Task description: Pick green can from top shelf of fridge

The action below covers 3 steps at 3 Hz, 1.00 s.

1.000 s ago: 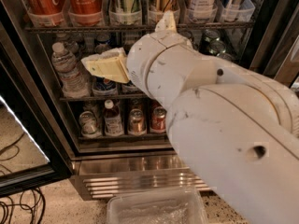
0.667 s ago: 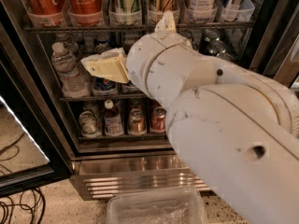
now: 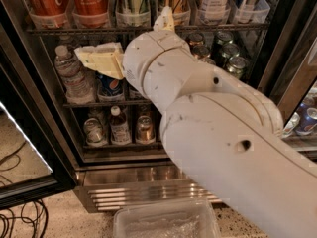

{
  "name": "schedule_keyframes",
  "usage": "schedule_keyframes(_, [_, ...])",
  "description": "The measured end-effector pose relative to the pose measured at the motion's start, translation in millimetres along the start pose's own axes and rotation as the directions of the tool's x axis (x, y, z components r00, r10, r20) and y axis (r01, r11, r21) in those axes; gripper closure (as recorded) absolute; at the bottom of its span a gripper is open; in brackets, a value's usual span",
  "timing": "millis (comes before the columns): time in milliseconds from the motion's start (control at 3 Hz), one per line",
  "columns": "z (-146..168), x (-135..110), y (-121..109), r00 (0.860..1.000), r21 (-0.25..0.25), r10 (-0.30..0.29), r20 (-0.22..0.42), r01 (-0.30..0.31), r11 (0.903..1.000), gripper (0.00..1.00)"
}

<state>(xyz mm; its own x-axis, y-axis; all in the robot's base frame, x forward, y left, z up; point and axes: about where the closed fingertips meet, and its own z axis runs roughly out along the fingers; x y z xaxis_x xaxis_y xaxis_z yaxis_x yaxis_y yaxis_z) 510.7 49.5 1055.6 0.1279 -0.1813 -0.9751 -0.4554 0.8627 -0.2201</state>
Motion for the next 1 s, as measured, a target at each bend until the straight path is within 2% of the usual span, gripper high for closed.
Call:
schedule_keyframes(333, [15,-4,-2,0.998,0.011,0.009,0.057,-0.010,0.9999,0.09])
schedule_keyframes(667, [25,-2,-9,0.997,0.050,0.003,0.075,-0.007,0.9987,0.14])
schedule_keyframes(1000, [40,4,-12,0.998,0.097,0.011,0.066,-0.018,0.9951,0.13])
